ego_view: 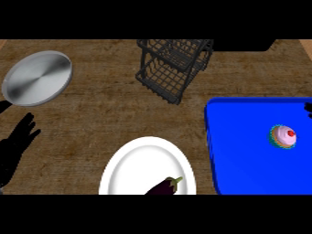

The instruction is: Pick the cupcake from the tray and place it in the tiered basket

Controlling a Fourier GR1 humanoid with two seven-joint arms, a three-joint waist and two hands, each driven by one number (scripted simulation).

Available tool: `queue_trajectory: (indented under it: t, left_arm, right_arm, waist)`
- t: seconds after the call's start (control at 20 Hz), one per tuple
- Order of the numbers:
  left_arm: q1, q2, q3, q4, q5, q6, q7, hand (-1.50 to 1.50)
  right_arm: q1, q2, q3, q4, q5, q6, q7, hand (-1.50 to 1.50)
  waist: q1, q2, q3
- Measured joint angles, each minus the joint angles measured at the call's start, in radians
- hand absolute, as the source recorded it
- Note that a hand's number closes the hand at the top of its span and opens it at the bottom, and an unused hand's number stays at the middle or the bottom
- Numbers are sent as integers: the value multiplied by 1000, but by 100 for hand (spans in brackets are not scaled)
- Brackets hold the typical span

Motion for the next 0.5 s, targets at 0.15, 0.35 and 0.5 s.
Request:
queue_trajectory:
  t: [0.15, 0.35, 0.5]
  left_arm:
    - [-1, -11, 19, 4, -16, -20, -3, 0]
    - [-13, -22, 45, 26, -37, -34, -4, 0]
    - [-12, -35, 52, 17, -51, -43, -2, 0]
  right_arm:
    - [-10, 29, -8, 17, 40, -4, -26, -150]
    - [-12, 62, -17, 3, 63, -8, -22, -150]
    - [-17, 85, -17, 11, 94, -16, -34, -150]
  waist:
    - [0, 0, 0]
    - [-1, -1, 2]
    - [0, -2, 2]
